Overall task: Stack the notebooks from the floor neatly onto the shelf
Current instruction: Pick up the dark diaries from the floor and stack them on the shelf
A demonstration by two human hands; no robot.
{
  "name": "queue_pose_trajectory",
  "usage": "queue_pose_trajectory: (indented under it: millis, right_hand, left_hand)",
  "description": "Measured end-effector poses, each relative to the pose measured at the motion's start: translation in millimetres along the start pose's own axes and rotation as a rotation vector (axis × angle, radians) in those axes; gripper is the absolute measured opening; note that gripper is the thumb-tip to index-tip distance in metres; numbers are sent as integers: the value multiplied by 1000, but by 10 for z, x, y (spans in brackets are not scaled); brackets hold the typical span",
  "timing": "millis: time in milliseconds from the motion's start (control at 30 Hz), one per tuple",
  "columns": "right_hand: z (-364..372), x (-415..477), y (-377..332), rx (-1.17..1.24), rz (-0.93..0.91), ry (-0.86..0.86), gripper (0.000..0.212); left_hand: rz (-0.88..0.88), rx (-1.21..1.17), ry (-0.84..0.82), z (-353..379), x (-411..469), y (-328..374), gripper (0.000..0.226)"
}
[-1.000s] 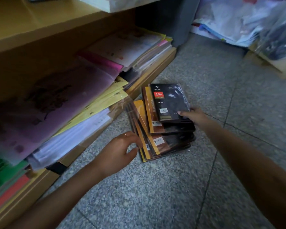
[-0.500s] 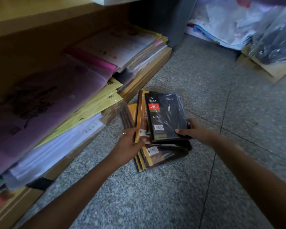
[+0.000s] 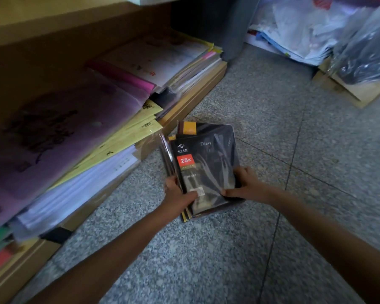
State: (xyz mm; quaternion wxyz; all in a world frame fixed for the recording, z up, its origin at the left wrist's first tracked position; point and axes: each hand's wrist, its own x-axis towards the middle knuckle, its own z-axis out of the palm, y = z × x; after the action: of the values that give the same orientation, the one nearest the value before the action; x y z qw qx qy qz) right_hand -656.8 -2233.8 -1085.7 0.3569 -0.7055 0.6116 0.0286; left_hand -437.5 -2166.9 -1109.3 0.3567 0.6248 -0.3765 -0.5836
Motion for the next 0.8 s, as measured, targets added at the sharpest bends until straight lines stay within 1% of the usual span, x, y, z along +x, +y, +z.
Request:
queue_pose_trajectory:
  millis: [67, 100, 200, 267, 300, 367, 400, 433, 467, 500, 533, 567, 633, 700, 767, 800]
  right_hand:
    - [99, -114, -23, -50, -22, 0, 81]
    - [148, -188, -51, -82, -33, 0, 81]
    - [236, -361, -86, -111, -62, 0, 83]
    - [304, -433, -85, -137, -89, -12, 86]
    - [369, -448, -73, -111, -113, 21, 85]
    - [511, -469, -80, 128, -112, 221, 74]
    - [561, -476, -85, 236, -89, 355, 66]
    - [582, -488, -103, 247, -70, 472, 59]
    - [599, -495, -133, 139, -88, 561, 57]
    - [637, -494, -163, -13, -147, 614, 58]
    - [683, -468, -194, -133, -228, 640, 61]
    - [710, -454, -243, -208, -297, 626, 66]
    - [783, -403, -335, -285, -335, 528, 76]
    - [819, -328, -437, -338, -283, 433, 84]
    - [806, -264, -582, -365, -256, 392, 88]
    - [801, -226, -657, -355, -246, 382, 90]
  left_hand:
    - [-34, -111, -24, -19, -194, -120, 54]
    - [-72, -137, -27, -39, -284, -177, 49]
    - [-184, -275, -22, -128, -532, -292, 42]
    - [-221, -301, 34, -203, -676, -350, 38]
    - [-223, -296, 71, -240, -749, -372, 35]
    - [-194, -308, 120, -348, -877, -436, 25]
    - [-165, -326, 114, -408, -953, -458, 25]
    - [-138, -346, 101, -469, -1032, -475, 30]
    - [-122, -356, 92, -544, -1113, -514, 40]
    - [-115, -368, 90, -615, -1232, -537, 48]
    - [-102, -381, 99, -687, -1345, -571, 50]
    - [-91, -398, 118, -763, -1449, -604, 48]
    - [-101, -413, 155, -897, -1619, -681, 46]
    - [-139, -416, 196, -1007, -1730, -770, 41]
    - [-174, -397, 255, -1065, -1793, -829, 26]
    - [-185, -353, 282, -1090, -1800, -861, 22]
